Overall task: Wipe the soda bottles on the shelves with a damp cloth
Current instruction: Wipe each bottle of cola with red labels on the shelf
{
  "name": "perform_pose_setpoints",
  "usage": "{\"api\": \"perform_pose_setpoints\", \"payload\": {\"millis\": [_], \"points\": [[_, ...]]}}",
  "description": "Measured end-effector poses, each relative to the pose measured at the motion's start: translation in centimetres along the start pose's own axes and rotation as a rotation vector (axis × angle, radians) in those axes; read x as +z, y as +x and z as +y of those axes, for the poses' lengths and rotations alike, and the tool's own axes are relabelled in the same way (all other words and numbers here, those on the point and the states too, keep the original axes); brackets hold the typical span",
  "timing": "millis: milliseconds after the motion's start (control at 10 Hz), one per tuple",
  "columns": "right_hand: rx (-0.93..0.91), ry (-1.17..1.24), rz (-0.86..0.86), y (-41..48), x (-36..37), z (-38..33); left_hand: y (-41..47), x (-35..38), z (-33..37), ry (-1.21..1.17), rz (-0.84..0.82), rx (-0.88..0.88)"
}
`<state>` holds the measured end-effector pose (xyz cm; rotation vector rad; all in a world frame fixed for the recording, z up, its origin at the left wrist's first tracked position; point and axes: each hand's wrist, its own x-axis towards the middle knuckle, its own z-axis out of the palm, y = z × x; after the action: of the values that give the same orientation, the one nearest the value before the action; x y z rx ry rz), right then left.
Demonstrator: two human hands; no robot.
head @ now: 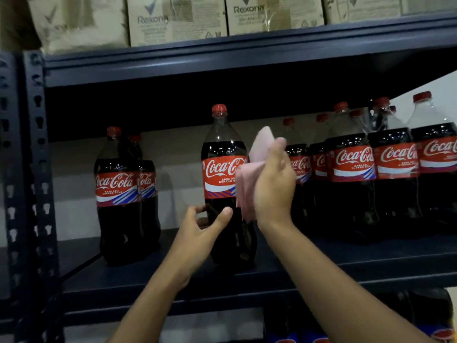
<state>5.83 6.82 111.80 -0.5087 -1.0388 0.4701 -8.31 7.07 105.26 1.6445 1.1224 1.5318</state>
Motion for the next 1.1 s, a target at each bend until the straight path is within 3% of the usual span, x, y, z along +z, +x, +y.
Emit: {"api": "perform_pose_setpoints", "payload": {"millis": [100,200,300,400,500,600,700,800,900,1000,1100], "points": [[-0.387,-0.461,-0.309,-1.3,0.4,2.8,-0.2,-0.1,0.3,0.030,-0.043,0.000],[-0.556,-0.690,-0.463,-1.3,-1.5,3.5,0.6,-1.2,0.4,-0.075,-0.122,-0.069],[-0.676,-0.836,-0.566,-1.3,-2.9,4.1,2.8,-2.3,0.4,-0.353,-0.098,-0.147],[-0.847,-1.007,-0.584,-2.3,-4.1,4.8,4.8,-0.6,1.3,-0.446,-0.054,-0.148],[-1.007,-1.201,-0.602,-3.4,-3.6,6.0,5.8,1.8,1.9,-0.570,-0.130,-0.104],[-0.435,-1.785,-0.500,-2.6,0.0,6.1,5.4,2.9,1.9,-0.665,-0.173,0.009],[-0.585,-1.187,-0.352,1.6,4.2,3.7,5.5,3.2,1.6,-0.595,-0.141,0.072],[-0.775,-1.152,-0.266,5.5,4.3,-1.6,5.9,3.6,1.6,-0.618,-0.167,0.067],[-0.586,-1.148,-0.409,9.2,7.5,-4.0,5.7,3.8,2.0,-0.596,-0.122,0.062],[-0.588,-1.289,-0.524,10.4,8.3,-5.0,5.5,3.9,2.0,-0.588,-0.122,0.049],[-0.700,-1.347,-0.500,10.4,8.2,-5.7,5.4,3.9,2.2,-0.601,-0.134,0.051]]}}
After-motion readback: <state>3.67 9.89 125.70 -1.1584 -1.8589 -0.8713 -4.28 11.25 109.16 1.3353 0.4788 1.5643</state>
